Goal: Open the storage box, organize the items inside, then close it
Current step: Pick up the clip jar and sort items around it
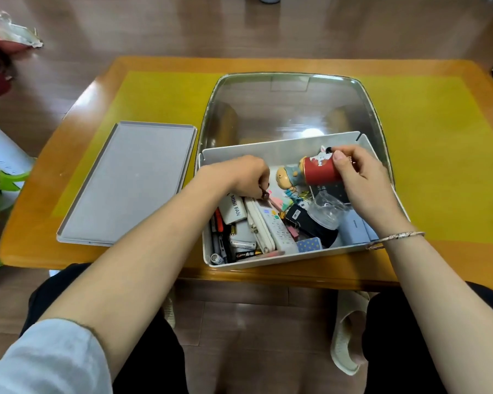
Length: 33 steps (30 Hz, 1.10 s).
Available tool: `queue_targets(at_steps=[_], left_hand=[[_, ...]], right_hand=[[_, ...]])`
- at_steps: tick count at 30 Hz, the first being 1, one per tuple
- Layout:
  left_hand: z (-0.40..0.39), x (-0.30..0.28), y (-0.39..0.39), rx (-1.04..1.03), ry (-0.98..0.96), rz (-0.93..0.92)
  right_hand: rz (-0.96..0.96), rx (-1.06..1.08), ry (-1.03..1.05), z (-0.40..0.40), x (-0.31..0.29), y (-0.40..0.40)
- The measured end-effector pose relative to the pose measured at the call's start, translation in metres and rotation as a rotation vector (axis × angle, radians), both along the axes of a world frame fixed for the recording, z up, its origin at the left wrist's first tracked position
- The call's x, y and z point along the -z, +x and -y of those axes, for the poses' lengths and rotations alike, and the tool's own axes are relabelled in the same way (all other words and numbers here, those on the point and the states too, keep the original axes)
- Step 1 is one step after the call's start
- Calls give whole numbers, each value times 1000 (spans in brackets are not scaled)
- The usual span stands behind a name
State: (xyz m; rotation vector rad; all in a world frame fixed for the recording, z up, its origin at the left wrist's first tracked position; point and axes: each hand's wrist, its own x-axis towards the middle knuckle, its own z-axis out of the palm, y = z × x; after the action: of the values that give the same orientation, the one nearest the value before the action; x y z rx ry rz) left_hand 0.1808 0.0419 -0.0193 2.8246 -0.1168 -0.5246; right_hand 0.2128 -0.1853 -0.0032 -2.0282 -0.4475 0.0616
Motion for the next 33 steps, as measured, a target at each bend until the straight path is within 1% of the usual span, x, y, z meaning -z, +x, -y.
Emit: queue_targets(at_steps=[4,5,6,8,9,10,11,14,16,19,22,25,26,28,30,33], left_hand=[[0,-18,-13,-49,-251,-136],[-2,-21,-14,-60,-292,-135],[-4,-23,-14,-78,-297,-80],[-9,-20,-11,-108,-200,114],[-10,-16,-9,-112,-151,172],[-9,-10,-7,-106,-115,177],[-7,-4,-5,-94,-82,137],[5,10,2,-70,15,-41],[9,12,6,-80,48,-73],[6,9,6,-97,49,-93],[5,6,2,-110,32,-70],[7,2,-3,-84,-36,7],[9,2,-5,-59,-44,45],[11,4,-8,19,6,103],[14,8,-9,67,63,101],[15,11,-8,69,82,82]], right_hand=[[29,10,-4,0,-1,1],[31,13,2,1,-2,1],[31,15,9,1,-4,2],[29,22,14,2,-5,2],[29,25,10,2,-5,2],[29,26,0,1,-5,1],[33,27,-13,0,-6,1],[32,13,-38,-1,-6,0],[23,8,-43,-1,-6,0],[22,15,-38,-1,-7,1],[63,30,-49,-1,-8,4],[72,37,-38,0,-8,6],[52,42,-27,0,-9,7],[-31,54,8,1,-9,11],[-113,55,37,2,-9,13],[-158,32,14,2,-9,12]])
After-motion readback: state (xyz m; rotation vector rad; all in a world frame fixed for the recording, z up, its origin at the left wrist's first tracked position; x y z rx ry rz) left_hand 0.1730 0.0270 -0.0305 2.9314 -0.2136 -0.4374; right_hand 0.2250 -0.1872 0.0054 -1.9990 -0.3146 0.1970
